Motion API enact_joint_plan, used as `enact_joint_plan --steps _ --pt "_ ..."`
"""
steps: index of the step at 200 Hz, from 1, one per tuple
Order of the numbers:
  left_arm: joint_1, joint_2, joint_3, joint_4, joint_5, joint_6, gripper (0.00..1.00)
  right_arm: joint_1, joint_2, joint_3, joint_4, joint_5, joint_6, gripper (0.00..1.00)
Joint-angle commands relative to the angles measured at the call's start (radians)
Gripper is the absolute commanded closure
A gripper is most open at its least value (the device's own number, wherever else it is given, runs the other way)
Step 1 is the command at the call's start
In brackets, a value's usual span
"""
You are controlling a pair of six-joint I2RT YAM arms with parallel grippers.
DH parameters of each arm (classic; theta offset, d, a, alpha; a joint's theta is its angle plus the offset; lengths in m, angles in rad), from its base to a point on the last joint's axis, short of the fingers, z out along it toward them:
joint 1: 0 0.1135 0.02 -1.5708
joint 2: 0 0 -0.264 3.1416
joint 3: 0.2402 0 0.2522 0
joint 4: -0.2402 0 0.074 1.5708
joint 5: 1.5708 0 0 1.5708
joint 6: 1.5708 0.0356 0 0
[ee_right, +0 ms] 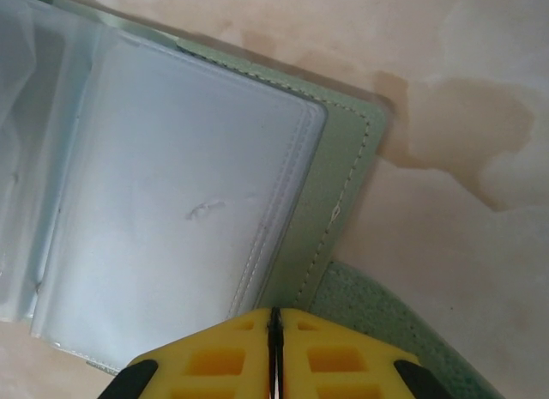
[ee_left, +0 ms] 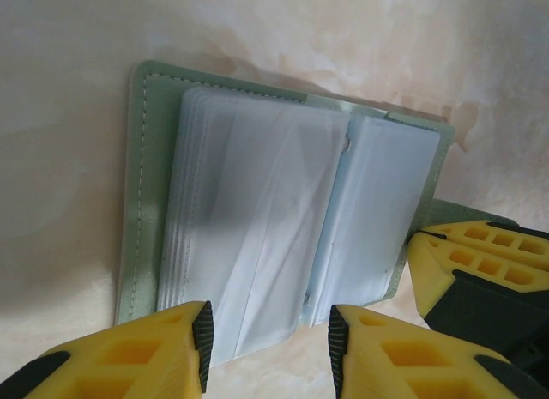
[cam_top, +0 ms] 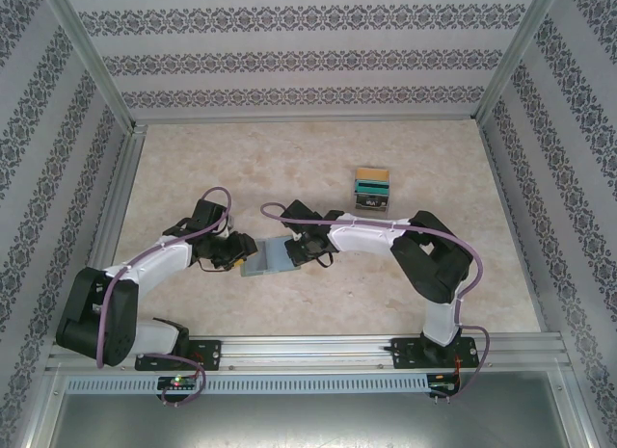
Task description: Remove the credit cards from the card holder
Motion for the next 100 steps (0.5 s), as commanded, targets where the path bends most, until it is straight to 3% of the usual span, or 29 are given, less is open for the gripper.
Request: enact_joint_plan --steps 1,100 --pt "0.005 0.022 -0.005 0.032 0.005 0.029 0.58 0.013 0.020 0.026 0.007 -0.017 0.025 0.86" --pt "0.004 0.033 0.003 -0.007 -0.056 0.046 0.58 0.020 0.049 0.008 0.009 -0.026 0.037 0.85"
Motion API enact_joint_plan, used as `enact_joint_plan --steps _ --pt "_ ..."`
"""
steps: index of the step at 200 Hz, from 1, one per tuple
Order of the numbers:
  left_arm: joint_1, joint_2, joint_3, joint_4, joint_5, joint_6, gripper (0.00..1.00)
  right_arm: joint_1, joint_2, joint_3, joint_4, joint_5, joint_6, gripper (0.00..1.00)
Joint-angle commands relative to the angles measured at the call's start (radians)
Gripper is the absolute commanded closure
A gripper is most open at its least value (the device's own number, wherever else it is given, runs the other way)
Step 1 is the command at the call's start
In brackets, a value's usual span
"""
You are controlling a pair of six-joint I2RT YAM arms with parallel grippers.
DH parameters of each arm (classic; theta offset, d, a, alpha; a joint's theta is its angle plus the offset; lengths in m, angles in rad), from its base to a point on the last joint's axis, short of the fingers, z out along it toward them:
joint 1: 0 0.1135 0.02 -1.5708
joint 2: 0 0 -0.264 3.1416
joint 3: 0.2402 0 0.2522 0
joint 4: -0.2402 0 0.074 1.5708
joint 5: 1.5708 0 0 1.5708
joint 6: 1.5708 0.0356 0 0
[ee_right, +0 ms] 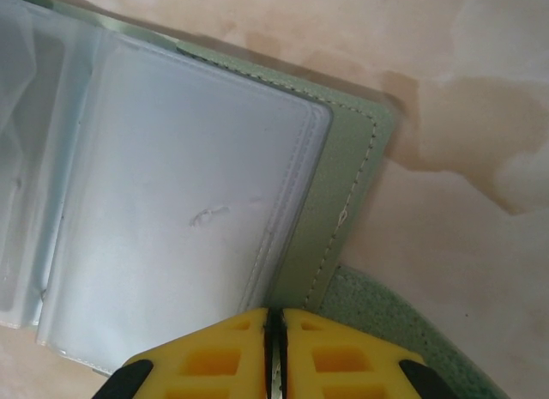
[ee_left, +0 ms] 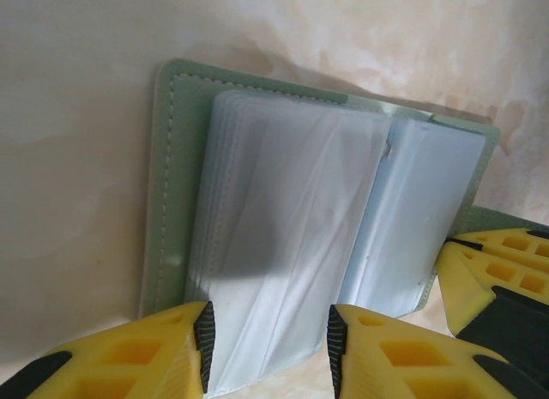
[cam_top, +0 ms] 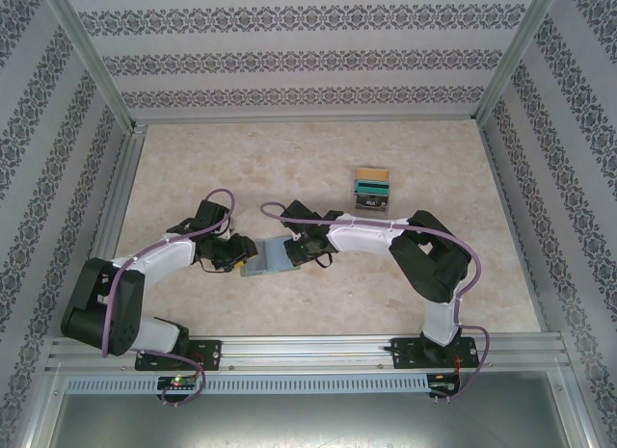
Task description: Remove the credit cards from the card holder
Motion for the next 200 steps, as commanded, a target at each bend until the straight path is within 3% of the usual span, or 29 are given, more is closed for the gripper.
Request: enact_joint_plan --steps 1,68,128,200 --pt "0.004 -0.020 0.002 -0.017 -0.037 0.023 0.58 0.019 0.041 0.007 0.000 -0.018 0.019 0.85" --pt "0.004 0.013 0.002 -0.003 -0.028 0.029 0.58 0.020 0.056 0.020 -0.008 -0.026 0.016 0.85" --pt "-0.006 0.072 0.005 0.054 0.044 0.029 0.58 0.021 0.065 0.026 -0.012 -0.035 0.016 0.85" --pt "-0.008 0.015 -0.021 0.190 0.150 -0.015 0.47 0.027 0.074 0.029 -0.015 -0.037 0.020 0.85"
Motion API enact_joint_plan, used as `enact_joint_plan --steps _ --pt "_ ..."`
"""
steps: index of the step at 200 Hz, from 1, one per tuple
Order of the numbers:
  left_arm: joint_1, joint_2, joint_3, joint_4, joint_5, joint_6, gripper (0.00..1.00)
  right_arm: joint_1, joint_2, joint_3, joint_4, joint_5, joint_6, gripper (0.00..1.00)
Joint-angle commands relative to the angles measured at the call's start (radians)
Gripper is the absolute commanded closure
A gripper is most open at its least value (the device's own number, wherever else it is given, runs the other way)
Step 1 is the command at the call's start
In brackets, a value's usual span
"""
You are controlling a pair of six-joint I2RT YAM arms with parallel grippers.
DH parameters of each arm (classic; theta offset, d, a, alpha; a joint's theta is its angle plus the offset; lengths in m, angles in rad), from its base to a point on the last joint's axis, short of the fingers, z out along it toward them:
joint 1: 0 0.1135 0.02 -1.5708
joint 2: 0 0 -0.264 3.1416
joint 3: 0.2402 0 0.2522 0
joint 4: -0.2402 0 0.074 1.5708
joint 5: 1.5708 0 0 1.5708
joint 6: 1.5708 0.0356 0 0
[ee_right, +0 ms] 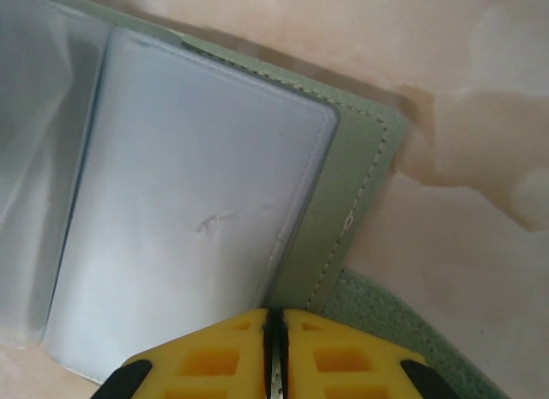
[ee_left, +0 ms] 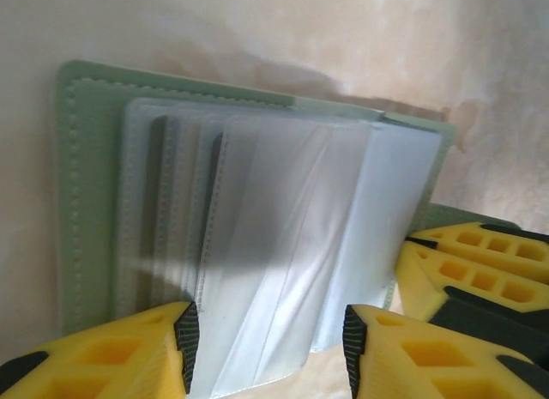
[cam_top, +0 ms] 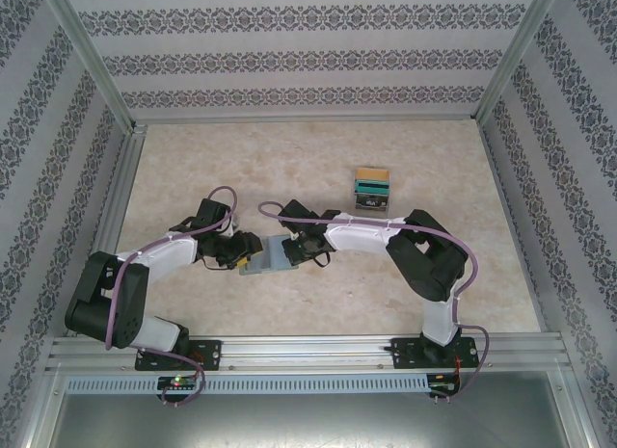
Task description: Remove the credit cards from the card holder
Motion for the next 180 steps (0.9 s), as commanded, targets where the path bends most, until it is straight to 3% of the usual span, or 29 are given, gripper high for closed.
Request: enact_joint_plan --steps 1,60,111,180 --pt "-0.008 -0.025 -0.021 0.091 0.068 -0.016 0.47 0.022 0.052 0.002 -0.005 -0.035 0.016 0.85" --pt "-0.008 -0.024 -0.029 0.141 0.117 -0.033 0.45 0.024 0.056 0.003 -0.008 -0.037 0.017 0.84" --pt "-0.010 -0.022 -0.035 0.282 0.220 -0.085 0.44 0.024 0.054 0.002 -0.006 -0.035 0.023 0.84" --pt "-0.022 0.016 -0.005 0.307 0.233 -0.104 0.45 0.023 0.050 -0.004 0.006 -0.040 0.034 0.83"
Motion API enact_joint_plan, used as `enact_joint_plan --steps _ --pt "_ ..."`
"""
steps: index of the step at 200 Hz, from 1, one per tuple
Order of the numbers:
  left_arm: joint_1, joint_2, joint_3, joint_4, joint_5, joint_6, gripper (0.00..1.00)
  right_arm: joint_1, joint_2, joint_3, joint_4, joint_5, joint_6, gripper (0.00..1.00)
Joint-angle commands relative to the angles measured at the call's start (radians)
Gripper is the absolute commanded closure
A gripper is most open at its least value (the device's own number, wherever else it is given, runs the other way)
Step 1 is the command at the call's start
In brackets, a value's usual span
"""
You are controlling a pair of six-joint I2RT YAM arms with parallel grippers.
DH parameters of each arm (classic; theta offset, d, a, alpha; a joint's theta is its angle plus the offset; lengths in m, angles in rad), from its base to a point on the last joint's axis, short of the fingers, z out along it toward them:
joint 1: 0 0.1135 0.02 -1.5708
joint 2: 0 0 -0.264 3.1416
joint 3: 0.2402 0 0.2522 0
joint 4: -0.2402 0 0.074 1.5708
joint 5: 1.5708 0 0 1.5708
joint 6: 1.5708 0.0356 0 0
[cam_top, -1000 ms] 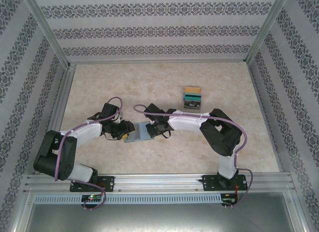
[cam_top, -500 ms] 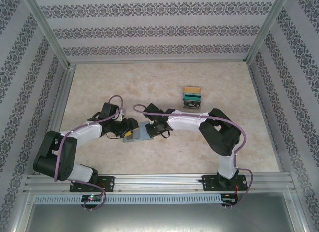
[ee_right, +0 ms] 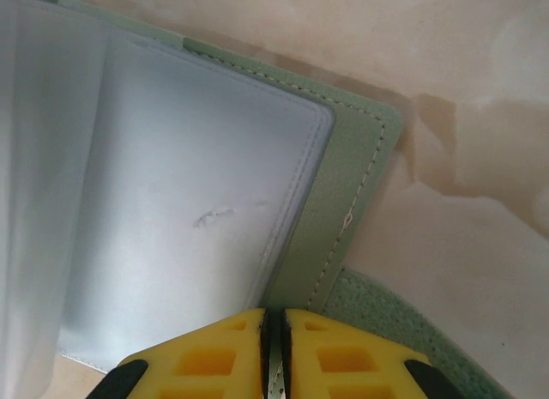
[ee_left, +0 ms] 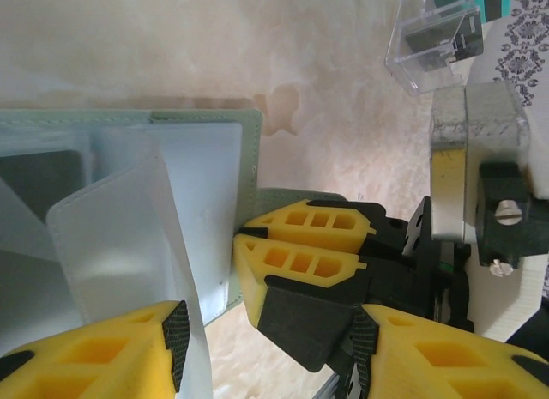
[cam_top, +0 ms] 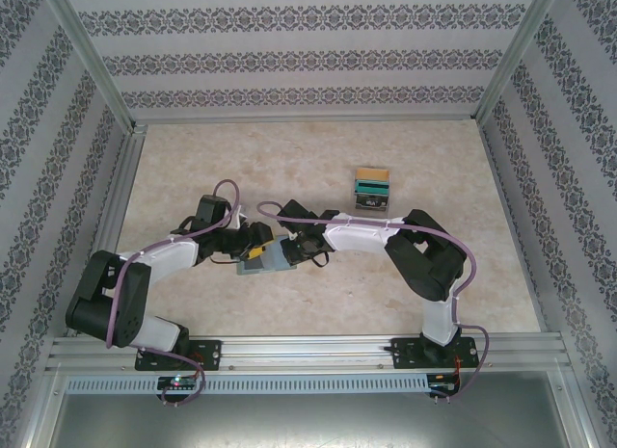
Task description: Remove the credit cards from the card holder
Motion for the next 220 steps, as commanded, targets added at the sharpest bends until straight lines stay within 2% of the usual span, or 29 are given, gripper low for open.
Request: enact_joint_plan --steps 1,47,94,159,188,220 --pt "-0.012 0.003 0.026 0.039 0.013 -0.017 0.45 0.020 0.043 -0.008 -0.006 -0.032 0.023 0.83" --pt "-0.011 -0.044 0.022 -0.003 -0.024 0.005 0.46 0.020 0.039 -0.012 -0.007 -0.030 0.023 0.83" --pt "-0.014 0.020 0.033 0.078 -0.002 -0.040 0.46 0.000 -0.020 -0.044 0.036 -0.032 0.048 0.82" --pt "-0.045 0.079 0.119 0.078 -0.002 -0.040 0.47 -0.020 -0.090 -0.081 0.074 -0.024 0.078 0.79" --pt "-0.041 0.023 0.137 -0.016 -0.040 0.000 0.46 -0.021 -0.056 -0.085 0.077 -0.039 0.085 0.77" --pt "-0.007 -0.105 0.117 -0.110 -0.098 0.020 0.45 -0.023 -0.048 -0.091 0.082 -0.032 0.090 0.77"
